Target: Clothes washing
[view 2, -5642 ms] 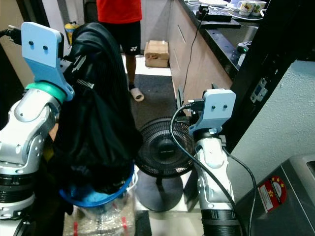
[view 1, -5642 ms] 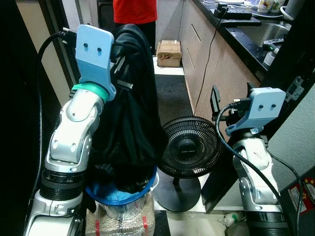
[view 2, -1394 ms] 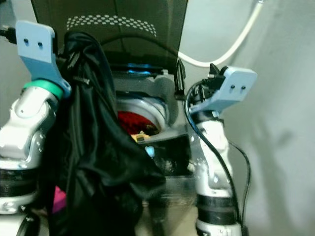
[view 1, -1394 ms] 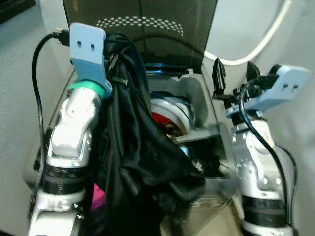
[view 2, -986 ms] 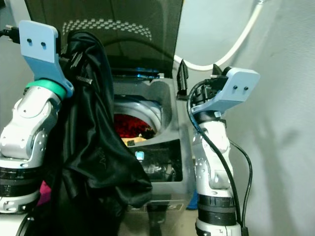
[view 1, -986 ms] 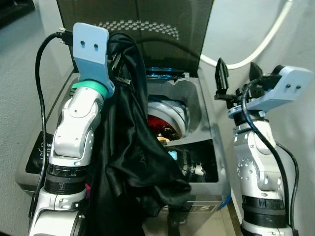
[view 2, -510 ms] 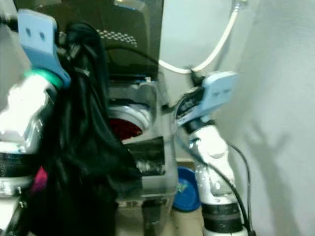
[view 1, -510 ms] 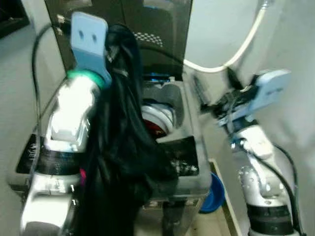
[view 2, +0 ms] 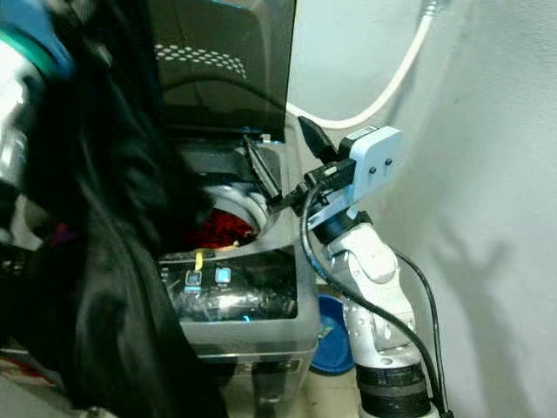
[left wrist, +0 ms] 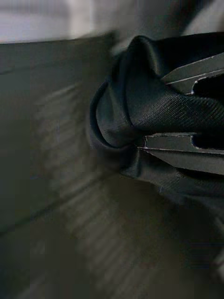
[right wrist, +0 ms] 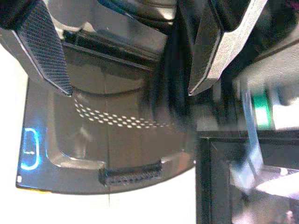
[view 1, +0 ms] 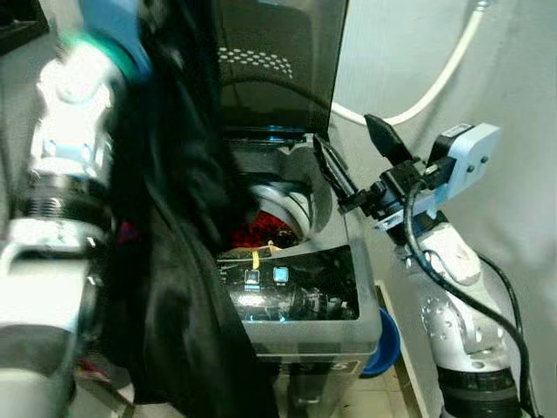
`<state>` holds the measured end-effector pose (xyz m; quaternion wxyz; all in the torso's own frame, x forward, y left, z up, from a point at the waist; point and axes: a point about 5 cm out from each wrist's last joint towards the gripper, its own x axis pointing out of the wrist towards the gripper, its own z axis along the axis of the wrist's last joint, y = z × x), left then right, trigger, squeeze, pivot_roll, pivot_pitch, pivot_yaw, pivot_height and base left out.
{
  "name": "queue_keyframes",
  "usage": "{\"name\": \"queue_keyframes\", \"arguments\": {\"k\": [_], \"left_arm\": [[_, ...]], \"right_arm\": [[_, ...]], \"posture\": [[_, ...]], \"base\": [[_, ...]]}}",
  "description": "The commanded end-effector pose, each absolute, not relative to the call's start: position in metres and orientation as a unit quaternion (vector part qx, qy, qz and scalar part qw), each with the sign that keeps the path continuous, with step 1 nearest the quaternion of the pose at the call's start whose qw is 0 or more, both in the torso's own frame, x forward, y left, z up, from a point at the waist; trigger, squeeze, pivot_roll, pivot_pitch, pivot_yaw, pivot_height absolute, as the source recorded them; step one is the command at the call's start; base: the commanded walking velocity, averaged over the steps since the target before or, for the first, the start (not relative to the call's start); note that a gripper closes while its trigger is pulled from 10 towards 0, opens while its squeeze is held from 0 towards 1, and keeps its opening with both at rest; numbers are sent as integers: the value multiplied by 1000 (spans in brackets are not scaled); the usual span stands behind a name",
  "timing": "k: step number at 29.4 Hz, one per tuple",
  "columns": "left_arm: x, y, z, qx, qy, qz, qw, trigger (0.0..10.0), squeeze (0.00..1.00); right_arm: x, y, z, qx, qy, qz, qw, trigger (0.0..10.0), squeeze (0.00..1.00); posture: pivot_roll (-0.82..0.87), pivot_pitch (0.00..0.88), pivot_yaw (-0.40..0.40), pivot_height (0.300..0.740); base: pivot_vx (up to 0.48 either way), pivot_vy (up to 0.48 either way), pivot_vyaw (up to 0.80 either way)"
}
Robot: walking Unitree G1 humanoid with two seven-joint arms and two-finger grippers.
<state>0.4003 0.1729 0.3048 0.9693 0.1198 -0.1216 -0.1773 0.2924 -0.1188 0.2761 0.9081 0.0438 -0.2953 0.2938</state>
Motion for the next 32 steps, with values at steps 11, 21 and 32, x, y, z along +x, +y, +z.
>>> {"name": "queue_keyframes", "arguments": {"k": [11, 21, 32], "left_arm": [[364, 130, 264, 66, -70, -305, 948, 10000, 1000], [349, 137, 269, 47, -92, -213, 972, 10000, 1000], [303, 124, 255, 111, -157, -139, 971, 10000, 0]], "right_arm": [[289, -122, 276, 51, -293, 291, 909, 10000, 0], [291, -121, 273, 52, -286, 293, 911, 10000, 0], [293, -123, 267, 51, -273, 290, 916, 10000, 0]], "posture": [[75, 32, 44, 740], [80, 35, 37, 740], [95, 49, 22, 740]], "base": [[0, 0, 0], [0, 0, 0], [0, 0, 0]]}}
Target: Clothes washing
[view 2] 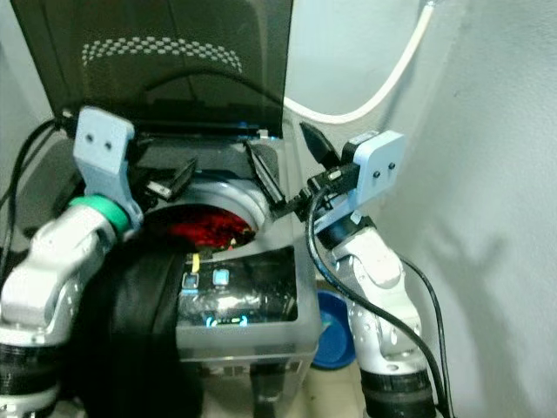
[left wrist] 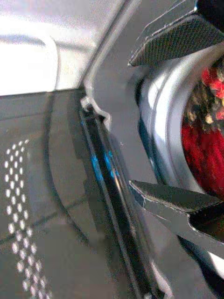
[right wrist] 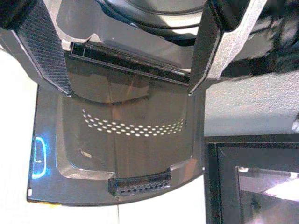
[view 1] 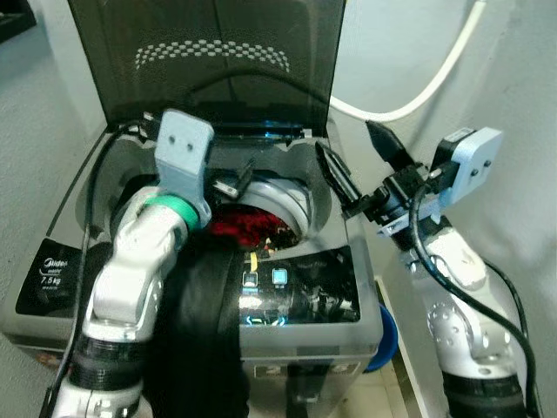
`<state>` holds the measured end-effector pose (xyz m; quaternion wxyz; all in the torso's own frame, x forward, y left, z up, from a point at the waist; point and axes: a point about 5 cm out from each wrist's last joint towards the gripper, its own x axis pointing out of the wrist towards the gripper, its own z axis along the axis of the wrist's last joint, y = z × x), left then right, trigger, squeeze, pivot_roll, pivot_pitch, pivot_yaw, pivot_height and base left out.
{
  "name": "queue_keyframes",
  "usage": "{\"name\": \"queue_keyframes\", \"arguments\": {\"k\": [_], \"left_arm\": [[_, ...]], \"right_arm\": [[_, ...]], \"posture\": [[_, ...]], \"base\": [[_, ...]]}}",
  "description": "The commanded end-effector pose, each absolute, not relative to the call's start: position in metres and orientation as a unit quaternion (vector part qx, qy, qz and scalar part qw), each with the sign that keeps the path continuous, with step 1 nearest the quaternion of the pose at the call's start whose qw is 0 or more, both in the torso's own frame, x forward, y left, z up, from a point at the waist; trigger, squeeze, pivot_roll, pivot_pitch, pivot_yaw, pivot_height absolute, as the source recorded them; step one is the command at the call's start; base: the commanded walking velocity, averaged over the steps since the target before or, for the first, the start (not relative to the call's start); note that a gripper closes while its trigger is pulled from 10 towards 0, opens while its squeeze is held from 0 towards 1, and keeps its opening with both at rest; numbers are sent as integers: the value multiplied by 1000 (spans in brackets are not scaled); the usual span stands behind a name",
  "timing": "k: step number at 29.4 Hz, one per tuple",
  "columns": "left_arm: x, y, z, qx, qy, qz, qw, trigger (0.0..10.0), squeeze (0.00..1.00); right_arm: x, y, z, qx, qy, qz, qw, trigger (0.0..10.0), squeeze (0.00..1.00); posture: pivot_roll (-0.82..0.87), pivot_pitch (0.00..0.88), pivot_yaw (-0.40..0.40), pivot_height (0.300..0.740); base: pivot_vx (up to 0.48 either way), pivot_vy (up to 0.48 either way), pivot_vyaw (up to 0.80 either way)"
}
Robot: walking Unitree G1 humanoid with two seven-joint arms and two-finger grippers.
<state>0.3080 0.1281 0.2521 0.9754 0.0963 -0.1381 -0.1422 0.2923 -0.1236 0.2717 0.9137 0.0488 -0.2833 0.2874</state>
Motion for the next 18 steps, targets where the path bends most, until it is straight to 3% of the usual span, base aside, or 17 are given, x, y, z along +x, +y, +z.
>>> {"name": "queue_keyframes", "arguments": {"k": [1, 7, 12, 18], "left_arm": [[292, 120, 251, 128, -175, -138, 966, 10000, 0], [271, 125, 246, 145, -186, -137, 962, 10000, 0], [275, 153, 256, 122, -185, -54, 974, 10000, 0], [269, 154, 248, 121, -169, -30, 978, 10000, 0]], "right_arm": [[294, -123, 266, 51, -270, 291, 917, 10000, 0], [300, -123, 260, 50, -256, 293, 920, 10000, 0], [309, -121, 258, 41, -247, 295, 922, 10000, 0], [311, -120, 256, 39, -243, 297, 923, 10000, 0]], "posture": [[102, 54, 8, 740], [111, 58, -5, 740], [128, 57, -25, 740], [128, 61, -30, 740]], "base": [[0, 0, 0], [0, 0, 0], [0, 0, 0], [0, 0, 0]]}}
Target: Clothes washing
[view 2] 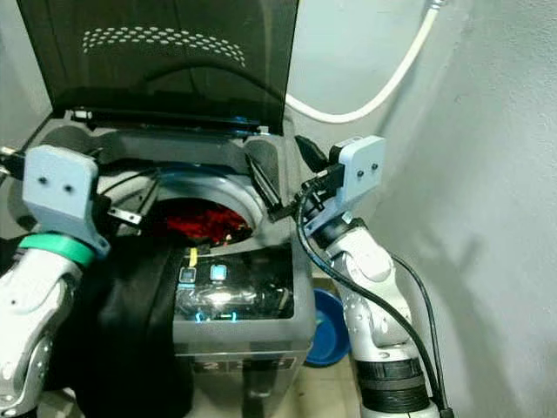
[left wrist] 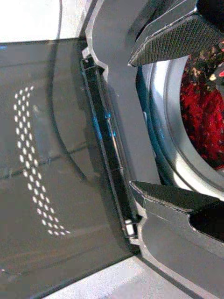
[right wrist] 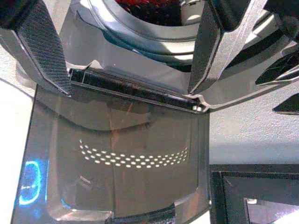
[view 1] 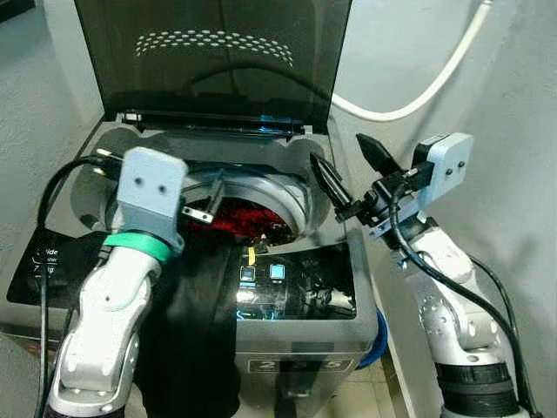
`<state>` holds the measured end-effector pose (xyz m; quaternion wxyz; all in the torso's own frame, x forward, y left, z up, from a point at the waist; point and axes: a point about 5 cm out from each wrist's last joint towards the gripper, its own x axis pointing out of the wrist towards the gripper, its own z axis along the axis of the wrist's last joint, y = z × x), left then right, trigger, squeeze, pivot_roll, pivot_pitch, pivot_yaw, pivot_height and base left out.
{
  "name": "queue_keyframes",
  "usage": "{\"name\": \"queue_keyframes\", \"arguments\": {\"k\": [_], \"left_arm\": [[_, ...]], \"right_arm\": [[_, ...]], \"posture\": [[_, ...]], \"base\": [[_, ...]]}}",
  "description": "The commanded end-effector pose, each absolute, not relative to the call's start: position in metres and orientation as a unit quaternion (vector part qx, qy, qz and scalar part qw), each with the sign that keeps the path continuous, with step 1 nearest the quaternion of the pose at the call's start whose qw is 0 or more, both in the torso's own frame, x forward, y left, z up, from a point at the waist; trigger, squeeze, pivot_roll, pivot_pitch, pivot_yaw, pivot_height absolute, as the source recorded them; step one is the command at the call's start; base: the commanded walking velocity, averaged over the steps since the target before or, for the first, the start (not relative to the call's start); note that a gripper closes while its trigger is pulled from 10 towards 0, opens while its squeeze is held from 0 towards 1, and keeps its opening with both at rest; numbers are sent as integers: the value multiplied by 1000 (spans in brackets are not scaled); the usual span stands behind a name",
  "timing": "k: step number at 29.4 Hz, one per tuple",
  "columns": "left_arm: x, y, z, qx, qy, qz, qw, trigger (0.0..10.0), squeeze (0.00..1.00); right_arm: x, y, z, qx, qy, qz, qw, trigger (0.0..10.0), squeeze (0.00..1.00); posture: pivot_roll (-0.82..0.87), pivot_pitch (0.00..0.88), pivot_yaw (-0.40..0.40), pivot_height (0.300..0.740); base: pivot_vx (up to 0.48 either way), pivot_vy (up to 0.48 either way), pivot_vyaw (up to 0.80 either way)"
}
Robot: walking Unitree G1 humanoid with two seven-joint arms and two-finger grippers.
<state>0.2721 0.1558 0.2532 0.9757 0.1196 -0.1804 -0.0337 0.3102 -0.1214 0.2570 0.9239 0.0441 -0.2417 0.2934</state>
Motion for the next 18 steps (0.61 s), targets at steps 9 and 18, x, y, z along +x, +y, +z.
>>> {"name": "queue_keyframes", "arguments": {"k": [9, 18], "left_arm": [[281, 171, 247, 181, -139, -30, 973, 10000, 0], [292, 193, 311, 224, -252, -7, 941, 10000, 0]], "right_arm": [[312, -120, 252, 7, -234, 313, 920, 10000, 0], [305, -108, 240, -24, -206, 395, 895, 10000, 0]], "posture": [[132, 60, -24, 740], [135, 51, -17, 740]], "base": [[0, 0, 0], [0, 0, 0]]}}
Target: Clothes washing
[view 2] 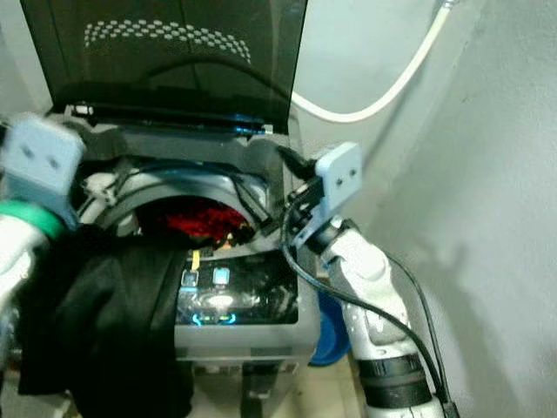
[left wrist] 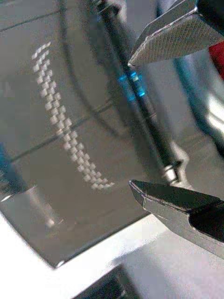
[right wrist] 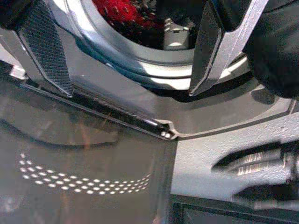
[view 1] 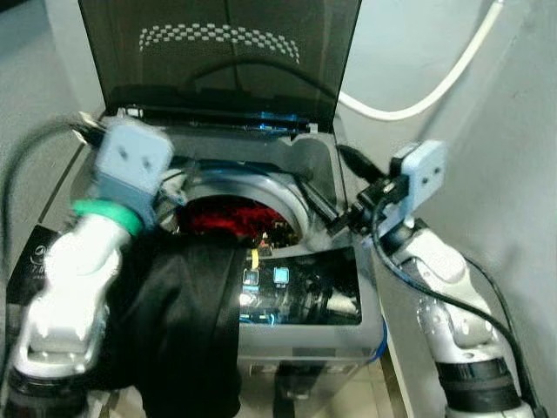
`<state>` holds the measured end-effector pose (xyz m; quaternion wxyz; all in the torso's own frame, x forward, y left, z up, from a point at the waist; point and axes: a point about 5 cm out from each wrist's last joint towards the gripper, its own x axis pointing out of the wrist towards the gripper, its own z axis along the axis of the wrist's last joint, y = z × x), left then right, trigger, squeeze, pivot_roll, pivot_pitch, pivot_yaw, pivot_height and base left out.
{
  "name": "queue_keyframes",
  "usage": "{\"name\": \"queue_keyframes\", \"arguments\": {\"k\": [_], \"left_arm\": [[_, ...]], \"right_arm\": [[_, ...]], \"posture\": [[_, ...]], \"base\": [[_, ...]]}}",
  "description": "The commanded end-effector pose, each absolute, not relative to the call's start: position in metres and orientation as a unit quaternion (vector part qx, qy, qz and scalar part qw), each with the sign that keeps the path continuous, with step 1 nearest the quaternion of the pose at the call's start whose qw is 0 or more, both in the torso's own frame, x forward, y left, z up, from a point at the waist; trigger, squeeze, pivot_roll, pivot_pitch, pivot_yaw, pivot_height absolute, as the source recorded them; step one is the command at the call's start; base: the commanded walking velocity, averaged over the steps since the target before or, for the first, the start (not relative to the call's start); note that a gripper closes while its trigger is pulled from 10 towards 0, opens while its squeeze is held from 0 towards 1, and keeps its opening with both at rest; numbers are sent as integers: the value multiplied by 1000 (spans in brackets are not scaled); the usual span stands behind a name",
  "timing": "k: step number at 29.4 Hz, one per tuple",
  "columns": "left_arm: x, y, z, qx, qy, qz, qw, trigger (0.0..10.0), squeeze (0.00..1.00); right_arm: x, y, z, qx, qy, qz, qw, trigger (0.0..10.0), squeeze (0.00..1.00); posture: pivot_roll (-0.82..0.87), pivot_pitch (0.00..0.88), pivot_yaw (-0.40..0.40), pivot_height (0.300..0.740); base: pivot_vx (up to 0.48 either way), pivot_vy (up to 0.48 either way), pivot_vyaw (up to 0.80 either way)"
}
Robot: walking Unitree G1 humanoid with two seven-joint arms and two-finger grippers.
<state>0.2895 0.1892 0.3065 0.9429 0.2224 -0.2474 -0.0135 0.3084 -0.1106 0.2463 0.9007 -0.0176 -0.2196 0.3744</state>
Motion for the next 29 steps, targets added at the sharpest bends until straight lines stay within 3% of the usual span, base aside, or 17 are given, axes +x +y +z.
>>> {"name": "queue_keyframes", "arguments": {"k": [1, 7, 8, 12, 21, 29], "left_arm": [[292, 193, 311, 224, -252, -7, 941, 10000, 0], [296, 194, 338, 224, -291, 1, 930, 10000, 0], [299, 182, 344, 222, -290, -52, 929, 10000, 0], [298, 169, 341, 222, -284, -103, 927, 10000, 0], [295, 160, 345, 210, -285, -165, 921, 10000, 0], [298, 158, 336, 205, -271, -170, 925, 10000, 0]], "right_arm": [[305, -108, 240, -24, -206, 395, 895, 10000, 0], [299, -95, 228, -41, -181, 451, 873, 10000, 0], [290, -77, 216, -58, -153, 517, 840, 10000, 0], [283, -60, 209, -63, -140, 560, 814, 10000, 0], [275, -33, 196, -64, -121, 618, 774, 10000, 0], [270, -13, 188, -73, -114, 634, 761, 10000, 0]], "posture": [[135, 51, -17, 740], [131, 45, -14, 740], [122, 40, -7, 740], [116, 37, -1, 740], [121, 30, 10, 740], [120, 30, 10, 740]], "base": [[0, 0, 0], [0, 0, 0], [0, 0, 0], [0, 0, 0], [0, 0, 0], [0, 0, 0]]}}
